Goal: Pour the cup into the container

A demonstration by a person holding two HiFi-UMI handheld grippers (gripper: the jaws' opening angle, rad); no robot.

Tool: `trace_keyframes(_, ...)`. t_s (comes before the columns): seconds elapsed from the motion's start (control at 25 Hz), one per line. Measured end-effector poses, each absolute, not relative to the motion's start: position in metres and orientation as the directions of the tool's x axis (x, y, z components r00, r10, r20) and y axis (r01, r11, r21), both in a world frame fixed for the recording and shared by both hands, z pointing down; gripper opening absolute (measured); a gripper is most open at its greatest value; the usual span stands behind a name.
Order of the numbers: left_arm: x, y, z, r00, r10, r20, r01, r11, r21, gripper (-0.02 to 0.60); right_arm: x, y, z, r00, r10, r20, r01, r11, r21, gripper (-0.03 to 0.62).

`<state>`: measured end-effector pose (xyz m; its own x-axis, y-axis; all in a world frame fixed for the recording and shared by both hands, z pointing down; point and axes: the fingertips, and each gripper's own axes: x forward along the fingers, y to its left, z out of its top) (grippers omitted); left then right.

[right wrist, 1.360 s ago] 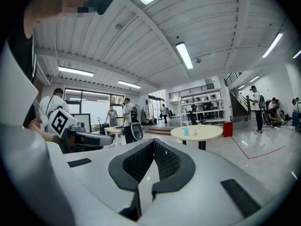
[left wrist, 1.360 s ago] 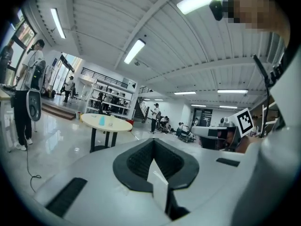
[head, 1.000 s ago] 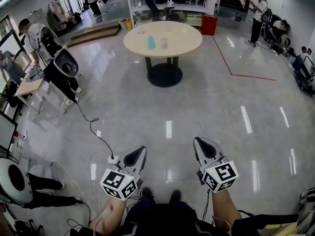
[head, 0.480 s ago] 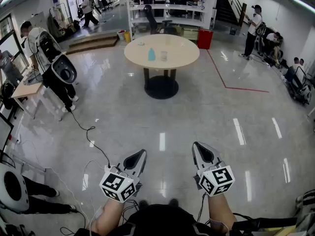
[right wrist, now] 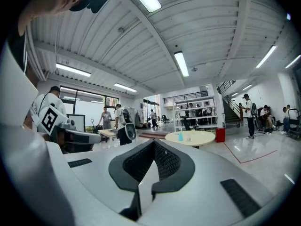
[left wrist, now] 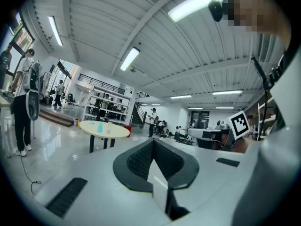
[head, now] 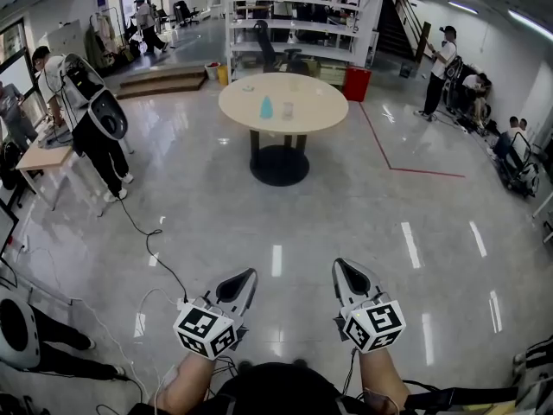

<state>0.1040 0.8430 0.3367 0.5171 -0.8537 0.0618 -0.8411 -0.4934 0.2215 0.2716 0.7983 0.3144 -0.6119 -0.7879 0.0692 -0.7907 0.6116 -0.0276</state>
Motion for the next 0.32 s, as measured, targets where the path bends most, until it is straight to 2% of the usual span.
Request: trace_keyframes(0.32, 0.1124, 0.8487, 0.3363, 0.519, -0.853, 0.059, -0.843, -0.499, 0.201, 0.0, 0.2801, 0.8044, 0.3071, -0.61, -0.791, 0.043, -0.792, 0.609, -0.031, 0.005)
